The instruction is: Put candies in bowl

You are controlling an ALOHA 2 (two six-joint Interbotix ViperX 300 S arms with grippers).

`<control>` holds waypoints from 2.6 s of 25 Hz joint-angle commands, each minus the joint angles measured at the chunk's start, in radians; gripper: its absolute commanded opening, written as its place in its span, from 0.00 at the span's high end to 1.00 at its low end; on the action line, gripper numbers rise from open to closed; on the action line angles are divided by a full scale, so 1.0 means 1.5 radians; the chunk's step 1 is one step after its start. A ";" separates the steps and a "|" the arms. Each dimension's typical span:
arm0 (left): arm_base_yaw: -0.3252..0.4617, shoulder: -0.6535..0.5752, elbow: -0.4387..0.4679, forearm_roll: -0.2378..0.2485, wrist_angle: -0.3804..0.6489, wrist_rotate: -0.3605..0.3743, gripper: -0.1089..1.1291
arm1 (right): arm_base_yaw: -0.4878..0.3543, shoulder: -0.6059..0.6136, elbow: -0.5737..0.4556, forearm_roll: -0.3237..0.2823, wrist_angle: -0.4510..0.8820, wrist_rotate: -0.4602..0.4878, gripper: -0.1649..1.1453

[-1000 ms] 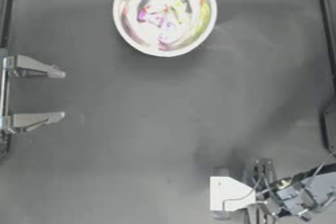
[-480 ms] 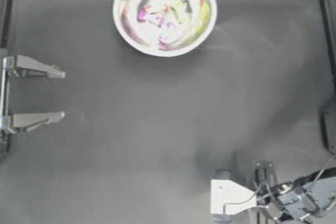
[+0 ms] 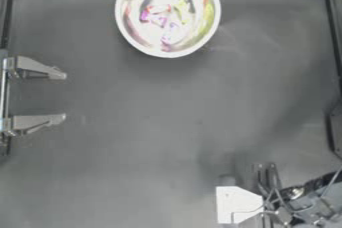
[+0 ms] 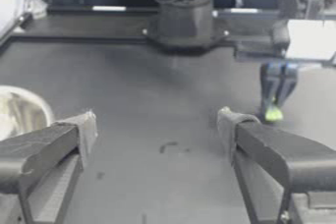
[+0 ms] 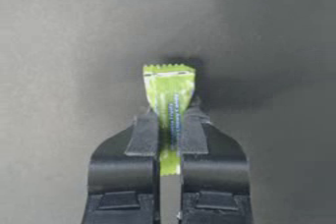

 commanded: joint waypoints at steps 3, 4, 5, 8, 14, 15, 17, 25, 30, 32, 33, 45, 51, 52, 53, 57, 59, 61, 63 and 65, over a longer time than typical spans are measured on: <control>0.002 0.006 -0.009 -0.001 -0.004 -0.001 0.08 | -0.071 -0.099 0.014 -0.093 -0.021 0.007 0.71; 0.002 0.006 -0.008 -0.001 -0.004 -0.001 0.08 | -0.085 -0.114 0.016 -0.111 -0.028 0.007 0.71; 0.001 0.006 -0.008 0.000 -0.005 -0.001 0.08 | -0.102 -0.128 0.020 -0.131 -0.036 0.006 0.71; 0.001 0.006 -0.008 0.000 -0.004 0.000 0.08 | -0.156 -0.164 0.031 -0.179 -0.076 -0.003 0.71; 0.001 0.006 -0.007 0.000 -0.004 0.002 0.08 | -0.270 -0.200 0.046 -0.236 -0.145 -0.028 0.72; 0.001 0.006 -0.008 0.000 -0.004 0.002 0.08 | -0.289 -0.200 0.045 -0.243 -0.151 -0.039 0.72; 0.001 0.006 -0.009 0.000 -0.004 0.002 0.08 | -0.335 -0.199 0.040 -0.251 -0.165 -0.072 0.72; 0.001 0.008 -0.006 0.000 -0.004 0.000 0.08 | -0.514 -0.187 -0.002 -0.242 -0.279 -0.171 0.76; 0.002 0.010 -0.005 0.000 -0.004 -0.001 0.08 | -0.584 -0.141 -0.040 -0.262 -0.337 -0.173 0.77; 0.001 0.009 -0.004 0.000 -0.004 -0.001 0.08 | -0.602 -0.115 -0.061 -0.274 -0.349 -0.173 0.77; 0.002 0.010 -0.003 0.000 -0.005 -0.001 0.08 | -0.611 -0.100 -0.075 -0.281 -0.353 -0.173 0.77; 0.001 0.009 0.005 -0.002 -0.016 -0.002 0.08 | -0.675 0.109 -0.246 -0.322 -0.366 -0.173 0.77; 0.001 0.009 0.005 -0.003 -0.015 -0.002 0.08 | -0.679 0.160 -0.286 -0.327 -0.348 -0.173 0.73; 0.001 0.009 0.006 -0.002 -0.015 -0.001 0.08 | -0.678 0.166 -0.290 -0.332 -0.341 -0.173 0.71; 0.002 0.009 0.006 -0.002 -0.013 -0.001 0.08 | -0.678 0.170 -0.296 -0.334 -0.332 -0.173 0.68; 0.001 0.007 0.006 -0.002 -0.011 0.000 0.08 | -0.678 0.191 -0.320 -0.332 -0.292 -0.173 0.45; 0.002 0.006 0.006 -0.002 -0.010 0.000 0.08 | -0.676 0.195 -0.326 -0.326 -0.284 -0.173 0.30; 0.002 0.005 0.006 -0.002 -0.009 0.001 0.08 | -0.674 0.194 -0.329 -0.323 -0.283 -0.173 0.19; 0.001 0.005 0.006 -0.002 -0.009 0.001 0.08 | -0.674 0.190 -0.328 -0.319 -0.281 -0.173 0.15; 0.002 0.005 0.006 -0.003 -0.009 0.001 0.08 | -0.673 0.184 -0.325 -0.318 -0.282 -0.173 0.16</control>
